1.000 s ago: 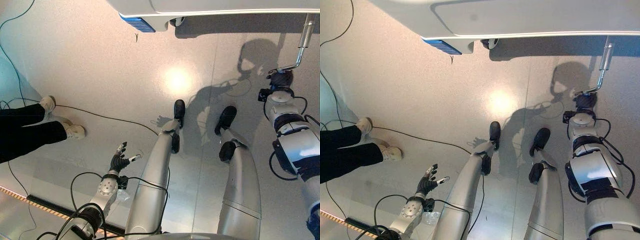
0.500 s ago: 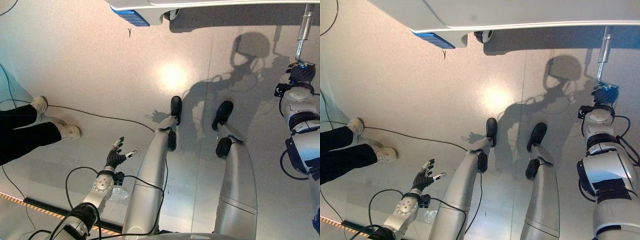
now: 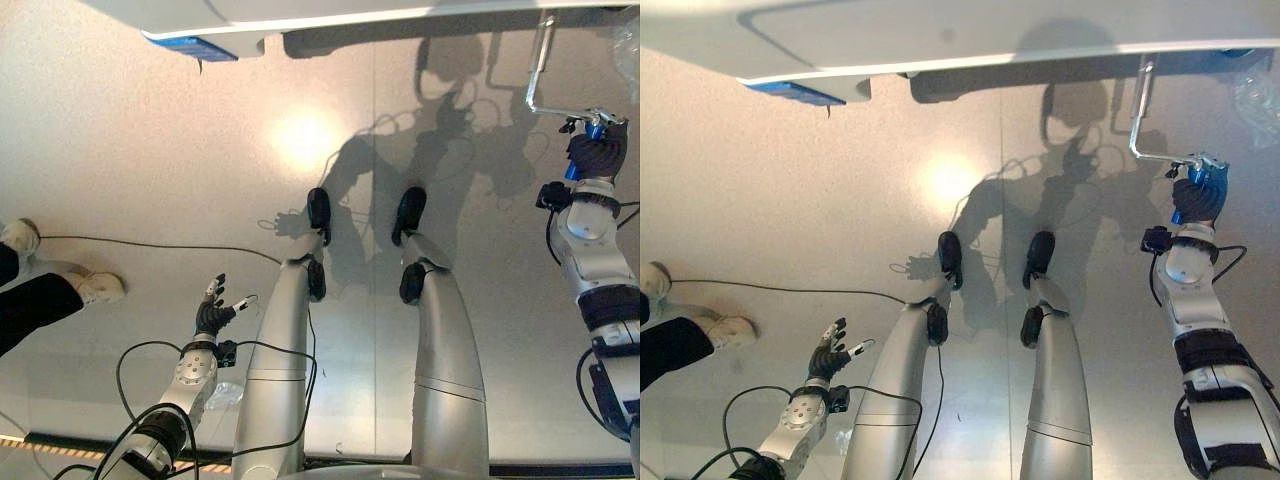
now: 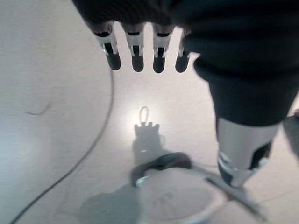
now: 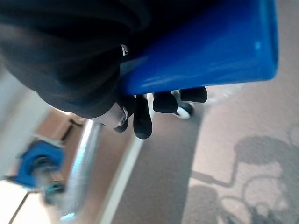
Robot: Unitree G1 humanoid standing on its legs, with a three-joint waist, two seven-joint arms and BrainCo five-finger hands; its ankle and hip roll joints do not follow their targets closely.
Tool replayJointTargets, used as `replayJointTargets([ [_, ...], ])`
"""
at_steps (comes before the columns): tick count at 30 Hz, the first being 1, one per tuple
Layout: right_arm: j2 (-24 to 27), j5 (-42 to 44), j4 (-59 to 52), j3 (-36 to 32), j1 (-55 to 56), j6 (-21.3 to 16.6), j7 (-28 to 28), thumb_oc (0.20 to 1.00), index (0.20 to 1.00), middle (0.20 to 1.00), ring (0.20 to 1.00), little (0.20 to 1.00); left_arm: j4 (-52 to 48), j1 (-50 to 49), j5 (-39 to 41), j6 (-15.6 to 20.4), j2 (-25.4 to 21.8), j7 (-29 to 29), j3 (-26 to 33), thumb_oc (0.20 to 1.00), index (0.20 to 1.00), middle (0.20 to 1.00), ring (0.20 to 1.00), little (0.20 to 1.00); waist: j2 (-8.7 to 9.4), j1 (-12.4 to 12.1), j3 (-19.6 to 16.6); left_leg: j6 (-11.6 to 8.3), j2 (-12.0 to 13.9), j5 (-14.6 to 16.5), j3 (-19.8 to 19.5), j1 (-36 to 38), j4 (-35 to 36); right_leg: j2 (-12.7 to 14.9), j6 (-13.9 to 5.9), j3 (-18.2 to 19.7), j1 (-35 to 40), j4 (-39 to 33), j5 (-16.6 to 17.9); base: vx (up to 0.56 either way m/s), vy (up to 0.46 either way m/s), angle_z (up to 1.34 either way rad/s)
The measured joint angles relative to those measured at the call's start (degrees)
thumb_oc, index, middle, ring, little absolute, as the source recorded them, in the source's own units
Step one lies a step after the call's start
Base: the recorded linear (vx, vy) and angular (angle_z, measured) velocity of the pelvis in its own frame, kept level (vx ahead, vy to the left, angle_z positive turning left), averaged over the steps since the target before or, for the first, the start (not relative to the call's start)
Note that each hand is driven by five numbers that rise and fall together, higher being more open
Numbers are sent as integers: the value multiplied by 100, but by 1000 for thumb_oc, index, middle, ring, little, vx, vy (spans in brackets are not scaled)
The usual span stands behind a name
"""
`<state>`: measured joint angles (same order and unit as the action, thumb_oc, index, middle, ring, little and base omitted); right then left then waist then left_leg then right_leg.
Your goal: Raise the hospital bed
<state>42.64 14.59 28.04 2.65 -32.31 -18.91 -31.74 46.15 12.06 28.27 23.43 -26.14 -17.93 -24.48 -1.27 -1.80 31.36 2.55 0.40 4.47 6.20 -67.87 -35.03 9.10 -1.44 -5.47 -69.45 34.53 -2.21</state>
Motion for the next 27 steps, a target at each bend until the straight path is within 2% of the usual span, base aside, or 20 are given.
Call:
replayJointTargets([
  [10,-218,-203,-1021,-144,574,23,-147,200,200,200,200,200,48,-85,3,44,-41,-62,103,1000,1000,1000,1000,1000,130,122,9,-18,-13,15,-3,8,182,-8,-26,-29,13,-195,-5,0,0,0],
  [13,-225,281,-1495,-18,770,134,48,200,200,200,200,200,73,-98,15,32,-36,-59,109,1000,1000,1000,1000,1000,140,162,9,-34,11,25,-28,9,210,-34,-19,-52,35,-229,-14,0,-1,-1],
  [15,-164,754,-1604,249,734,153,236,200,200,200,200,200,130,-130,22,-6,-34,-56,108,1000,1000,1000,1000,1000,163,270,11,-49,30,32,-71,26,206,-48,-4,-106,74,-243,-23,0,0,0],
  [17,-141,957,-1713,318,797,153,423,200,200,200,200,200,137,-134,21,-38,-18,-49,104,1000,1000,1000,1000,1000,194,238,6,-63,50,38,-86,69,202,-70,20,-121,132,-240,-38,0,0,0],
  [18,-147,1394,-2009,727,801,153,476,200,200,200,200,200,220,-200,32,-56,-20,-51,133,1000,1000,1000,1000,1000,209,292,6,-79,51,35,-105,151,215,-73,29,-136,209,-243,-44,0,0,0],
  [21,-102,2048,-2290,1347,694,155,596,200,200,200,200,200,302,-209,72,-113,-7,-46,118,1000,1000,1000,1000,1000,242,392,-8,-122,60,20,-130,313,260,-87,47,-158,364,-261,-53,7,23,1],
  [25,-325,2539,-2733,1883,556,148,866,200,200,200,200,200,335,-211,72,-174,29,-45,118,1000,1000,1000,1000,1000,243,365,-14,-183,93,-9,-169,326,281,-125,96,-192,374,-260,-53,14,47,0],
  [27,-608,2868,-2770,2198,350,148,935,200,200,200,200,200,333,-187,71,-169,58,-46,119,1000,1000,1000,1000,1000,241,196,-13,-222,120,-33,-173,332,333,-150,131,-212,368,-288,-46,6,41,0],
])
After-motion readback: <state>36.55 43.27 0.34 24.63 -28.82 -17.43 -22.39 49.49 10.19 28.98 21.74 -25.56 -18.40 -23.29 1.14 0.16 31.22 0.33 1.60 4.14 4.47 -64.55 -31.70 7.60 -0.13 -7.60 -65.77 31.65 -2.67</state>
